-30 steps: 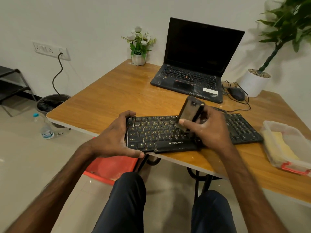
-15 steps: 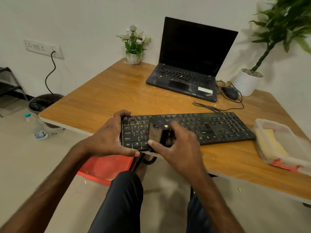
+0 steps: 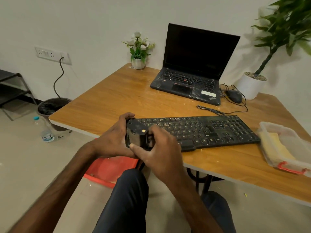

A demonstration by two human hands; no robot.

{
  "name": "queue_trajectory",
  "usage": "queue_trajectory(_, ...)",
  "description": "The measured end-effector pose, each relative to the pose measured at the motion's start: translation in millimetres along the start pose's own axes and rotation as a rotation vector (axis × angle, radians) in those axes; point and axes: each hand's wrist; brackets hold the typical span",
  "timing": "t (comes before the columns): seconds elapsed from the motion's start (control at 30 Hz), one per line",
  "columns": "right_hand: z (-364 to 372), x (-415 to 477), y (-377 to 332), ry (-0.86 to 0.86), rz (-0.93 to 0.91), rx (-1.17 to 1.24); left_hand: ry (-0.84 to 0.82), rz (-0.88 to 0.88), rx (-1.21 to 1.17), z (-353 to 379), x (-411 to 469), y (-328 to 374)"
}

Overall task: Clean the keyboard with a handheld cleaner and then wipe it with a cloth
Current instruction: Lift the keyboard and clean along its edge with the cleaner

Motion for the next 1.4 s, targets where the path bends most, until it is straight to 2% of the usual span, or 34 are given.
queue_trajectory(0.1, -12, 10, 15, -0.002, 0.039, -0.048, -0.030, -0.040, -0.058, -1, 0, -2)
queue_trajectory(0.27, -65, 32, 62, 0.152, 0.268, -0.076, -0.026, -0.037, -0.061, -2, 1, 1)
queue_trajectory(0.33, -69, 35, 66, 0.161, 0.276, -0.028, -0.018, -0.034, -0.050, -2, 0, 2)
queue_trajectory(0.43, -50, 31, 51, 0.071, 0.222, 0.040, -0.009, -0.028, -0.030, -1, -1, 3)
queue_trajectory(0.57, -49, 46, 53, 0.019, 0.177, -0.074, -0.009, -0.026, -0.040, -1, -2, 3)
queue_trajectory(0.67, -81, 62, 86, 0.131, 0.249, -0.186, -0.004, -0.029, -0.033, -1, -3, 2)
queue_trajectory(0.77, -107, 65, 111, 0.234, 0.323, -0.127, 0.008, -0.028, -0.006, 0, -2, 3)
queue_trajectory(0.93, -92, 73, 107, 0.057, 0.273, 0.086, 0.009, -0.021, -0.023, 1, -1, 2)
queue_trajectory(1.07, -84, 96, 112, -0.017, 0.213, 0.030, 0.022, -0.020, -0.045, 1, -1, 0)
queue_trajectory(1.17, -91, 110, 118, 0.036, 0.223, -0.103, 0.020, -0.025, -0.034, 2, -2, 1)
queue_trajectory(1.23, -93, 110, 118, 0.056, 0.200, -0.041, 0.021, -0.027, -0.026, 1, -2, 1)
queue_trajectory(1.3, -91, 104, 114, -0.003, 0.179, 0.066, 0.022, -0.028, -0.019, 1, -2, 2)
queue_trajectory(1.4, -85, 97, 117, -0.048, 0.140, -0.028, 0.024, -0.026, -0.018, 1, -1, 1)
Point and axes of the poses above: each hand's wrist, its own x-axis towards the middle knuckle, its own z-axis out of the palm, y = z × x, and after that the axes turned 11 degrees about x, right-handed
